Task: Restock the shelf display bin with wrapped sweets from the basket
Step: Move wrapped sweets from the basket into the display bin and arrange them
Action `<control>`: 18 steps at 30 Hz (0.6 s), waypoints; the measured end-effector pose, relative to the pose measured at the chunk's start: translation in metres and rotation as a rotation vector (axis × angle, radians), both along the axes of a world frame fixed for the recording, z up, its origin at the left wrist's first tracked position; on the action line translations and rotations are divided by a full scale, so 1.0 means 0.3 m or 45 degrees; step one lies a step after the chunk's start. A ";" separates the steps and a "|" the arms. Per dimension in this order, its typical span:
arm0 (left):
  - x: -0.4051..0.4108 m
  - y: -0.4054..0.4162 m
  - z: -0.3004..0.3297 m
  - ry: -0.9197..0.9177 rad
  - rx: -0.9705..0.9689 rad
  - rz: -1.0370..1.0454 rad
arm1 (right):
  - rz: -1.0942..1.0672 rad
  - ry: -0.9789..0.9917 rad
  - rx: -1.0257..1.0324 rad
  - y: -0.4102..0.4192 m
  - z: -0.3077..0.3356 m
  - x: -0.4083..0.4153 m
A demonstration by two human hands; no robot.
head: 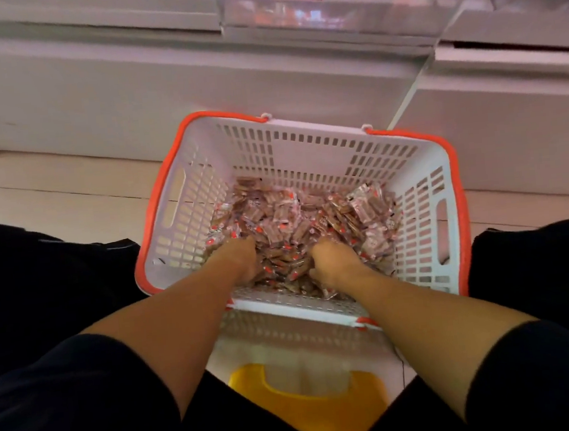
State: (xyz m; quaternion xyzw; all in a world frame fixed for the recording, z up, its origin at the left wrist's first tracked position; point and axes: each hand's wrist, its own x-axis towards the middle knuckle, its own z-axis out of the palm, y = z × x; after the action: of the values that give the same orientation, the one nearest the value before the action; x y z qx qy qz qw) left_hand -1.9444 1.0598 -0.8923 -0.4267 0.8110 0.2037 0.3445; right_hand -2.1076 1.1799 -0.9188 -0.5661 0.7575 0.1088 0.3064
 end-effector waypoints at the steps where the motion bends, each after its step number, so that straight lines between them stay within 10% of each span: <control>1: -0.003 -0.002 0.000 0.041 0.008 0.054 | -0.039 -0.062 -0.039 -0.004 -0.003 -0.002; 11: -0.030 -0.023 0.026 0.204 0.112 0.180 | -0.265 -0.397 -0.147 -0.068 0.008 0.008; 18: -0.067 -0.030 0.100 0.780 0.581 0.957 | -0.314 -0.664 -0.138 -0.131 0.166 -0.057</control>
State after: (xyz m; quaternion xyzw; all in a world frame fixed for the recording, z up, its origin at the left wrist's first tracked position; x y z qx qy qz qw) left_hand -1.9645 1.0506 -0.8624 -0.5229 0.6010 0.5993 0.0793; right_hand -2.1248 1.1406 -0.8691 -0.4942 0.7209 -0.1190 0.4710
